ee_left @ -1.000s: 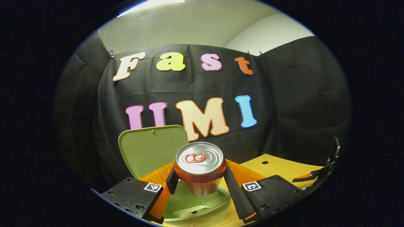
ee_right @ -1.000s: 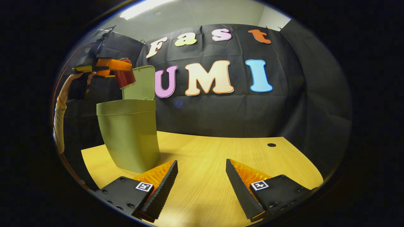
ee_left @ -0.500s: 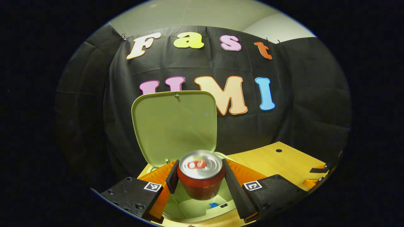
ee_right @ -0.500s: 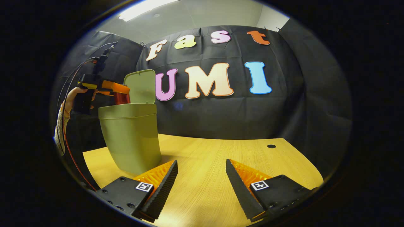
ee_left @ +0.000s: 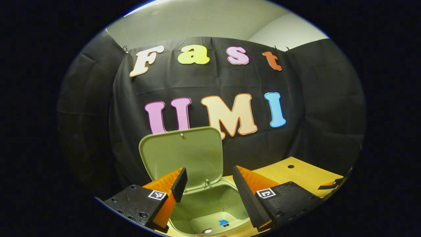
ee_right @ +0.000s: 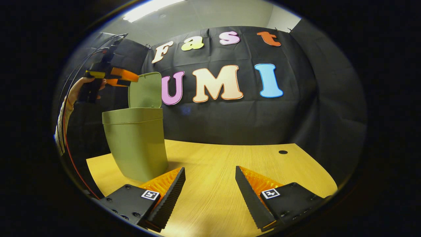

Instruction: Press the lid of the desktop garbage bin to open it, pick up the crumpled paper on the desktop and throw it into the bin, then pick up the pop can on the desktop and drop it into the bin, and finally close the garbage bin lid.

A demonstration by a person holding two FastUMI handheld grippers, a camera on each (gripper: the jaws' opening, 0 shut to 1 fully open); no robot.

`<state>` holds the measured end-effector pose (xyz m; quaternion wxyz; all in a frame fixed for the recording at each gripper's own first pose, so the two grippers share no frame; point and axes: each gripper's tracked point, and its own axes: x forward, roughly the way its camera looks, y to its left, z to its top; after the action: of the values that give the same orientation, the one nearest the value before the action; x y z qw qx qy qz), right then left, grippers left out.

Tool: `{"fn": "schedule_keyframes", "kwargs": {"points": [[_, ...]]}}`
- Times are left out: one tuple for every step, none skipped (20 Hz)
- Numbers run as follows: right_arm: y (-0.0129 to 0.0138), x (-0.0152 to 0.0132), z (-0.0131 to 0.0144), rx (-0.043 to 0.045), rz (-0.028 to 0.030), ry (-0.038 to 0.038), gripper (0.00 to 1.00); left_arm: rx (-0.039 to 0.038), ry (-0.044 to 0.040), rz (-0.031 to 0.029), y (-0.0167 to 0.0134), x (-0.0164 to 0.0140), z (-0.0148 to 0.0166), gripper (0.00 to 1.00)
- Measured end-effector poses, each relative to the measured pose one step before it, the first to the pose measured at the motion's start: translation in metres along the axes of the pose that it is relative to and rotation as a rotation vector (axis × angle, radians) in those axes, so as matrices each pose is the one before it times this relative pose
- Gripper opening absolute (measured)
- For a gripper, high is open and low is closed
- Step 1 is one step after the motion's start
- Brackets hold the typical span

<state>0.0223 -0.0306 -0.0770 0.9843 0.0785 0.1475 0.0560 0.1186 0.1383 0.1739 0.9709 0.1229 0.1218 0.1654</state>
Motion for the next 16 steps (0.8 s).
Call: {"fn": "schedule_keyframes", "kwargs": {"points": [[-0.0004,-0.00033,0.00066,0.00144,-0.00001,-0.00177,0.96,0.00343,-0.01218,0.00445,0.00028,0.00085,0.01146,0.84],[-0.00001,-0.0004,0.00135,0.0049,0.00174,-0.00209,0.96,0.00587,-0.01394,0.00412,-0.00007,0.00003,0.00939,0.84],[0.00045,-0.00088,0.00091,0.00915,0.00481,-0.00372,0.96,0.00872,-0.0136,0.00838,0.00088,0.00132,0.01022,0.84],[0.00193,-0.00096,0.00205,0.00992,0.00707,-0.00428,0.96,0.01071,-0.01483,0.01083,0.00232,0.00315,0.00934,0.84],[0.00109,-0.00065,0.00064,0.00877,0.00652,-0.00371,0.96,0.00833,-0.01064,0.01436,0.00381,0.00471,0.00915,0.83],[0.00086,-0.00067,0.00139,0.00395,0.00382,-0.00413,0.96,0.00424,-0.00917,0.01881,0.00399,0.00376,0.00856,0.83],[-0.00101,0.00029,0.00163,-0.0005,-0.00109,-0.00382,0.96,-0.00112,-0.00697,0.02,0.00565,0.00671,0.00767,0.85],[-0.00134,0.00035,0.00051,-0.00289,-0.00415,-0.00054,0.96,-0.00675,-0.00322,0.01869,0.00438,0.00517,0.00476,0.9],[-0.00138,-0.00076,-0.00108,-0.00287,-0.00483,-0.00041,0.96,-0.00686,0.00412,0.01774,0.00488,0.00828,0.00285,0.92],[-0.00154,-0.00017,0.00007,-0.00119,-0.00469,-0.00044,0.96,-0.00219,0.00362,0.02219,0.00561,0.00721,0.00156,0.86],[-0.00228,-0.00125,0.00036,0.00129,-0.004,-0.00117,0.96,0.00388,0.00618,0.02308,0.00644,0.00946,0.00065,0.92],[-0.0007,-0.00005,0.00029,0.00232,-0.00194,-0.00032,0.96,0.00465,0.00766,0.0247,0.00601,0.0081,-0.00189,0.86],[-0.00099,-0.00006,0.0,0.00213,-0.00173,0.00002,0.96,0.00675,0.01589,0.01893,0.00489,0.00851,-0.00357,0.86],[-0.00086,0.0003,0.00014,0.00071,-0.00326,0.0,0.96,0.00314,0.01591,0.01226,0.00407,0.00729,-0.005,0.86],[-0.00112,-0.00047,0.0003,-0.0005,-0.00234,-0.00168,0.96,-0.00107,0.01918,0.01476,0.00361,0.00886,-0.0033,0.86],[0.00038,-0.00009,0.00088,0.00014,-0.00055,-0.00271,0.96,-0.00701,0.017,0.01448,0.00366,0.00603,-0.00373,0.86]]}}
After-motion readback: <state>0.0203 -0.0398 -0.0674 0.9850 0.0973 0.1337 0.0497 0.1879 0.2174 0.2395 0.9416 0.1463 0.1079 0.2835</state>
